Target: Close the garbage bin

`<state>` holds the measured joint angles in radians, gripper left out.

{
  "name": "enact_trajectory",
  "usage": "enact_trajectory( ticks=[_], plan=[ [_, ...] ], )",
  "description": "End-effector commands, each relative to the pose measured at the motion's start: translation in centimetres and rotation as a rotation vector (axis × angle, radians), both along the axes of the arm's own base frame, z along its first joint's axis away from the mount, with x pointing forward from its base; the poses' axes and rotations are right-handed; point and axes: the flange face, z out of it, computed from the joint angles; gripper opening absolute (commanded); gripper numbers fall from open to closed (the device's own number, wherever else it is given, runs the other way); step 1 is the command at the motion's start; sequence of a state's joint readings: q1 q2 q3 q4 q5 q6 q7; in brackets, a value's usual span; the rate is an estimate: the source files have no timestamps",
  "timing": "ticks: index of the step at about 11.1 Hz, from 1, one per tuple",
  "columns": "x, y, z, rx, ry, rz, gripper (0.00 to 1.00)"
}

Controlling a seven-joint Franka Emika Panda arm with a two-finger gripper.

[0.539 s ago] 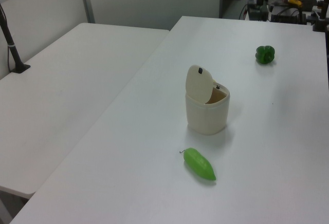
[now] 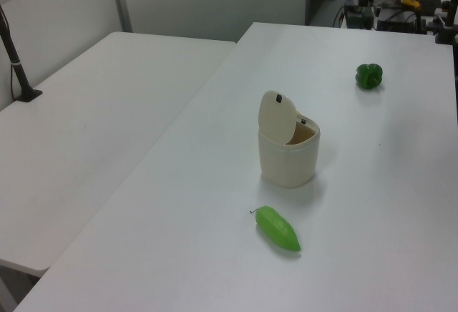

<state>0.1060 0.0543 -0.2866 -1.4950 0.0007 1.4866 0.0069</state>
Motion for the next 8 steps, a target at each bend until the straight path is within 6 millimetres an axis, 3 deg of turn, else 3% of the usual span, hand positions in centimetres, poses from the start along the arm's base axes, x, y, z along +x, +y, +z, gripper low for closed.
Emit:
enact_trajectory(
  ticks=[1,8],
  plan=[
    [-1.01,-0.04,0.65,-0.007,0.021,-0.001,1.0],
    [-0.86,0.32,0.48,0.002,0.022,0.001,1.0]
  ],
)
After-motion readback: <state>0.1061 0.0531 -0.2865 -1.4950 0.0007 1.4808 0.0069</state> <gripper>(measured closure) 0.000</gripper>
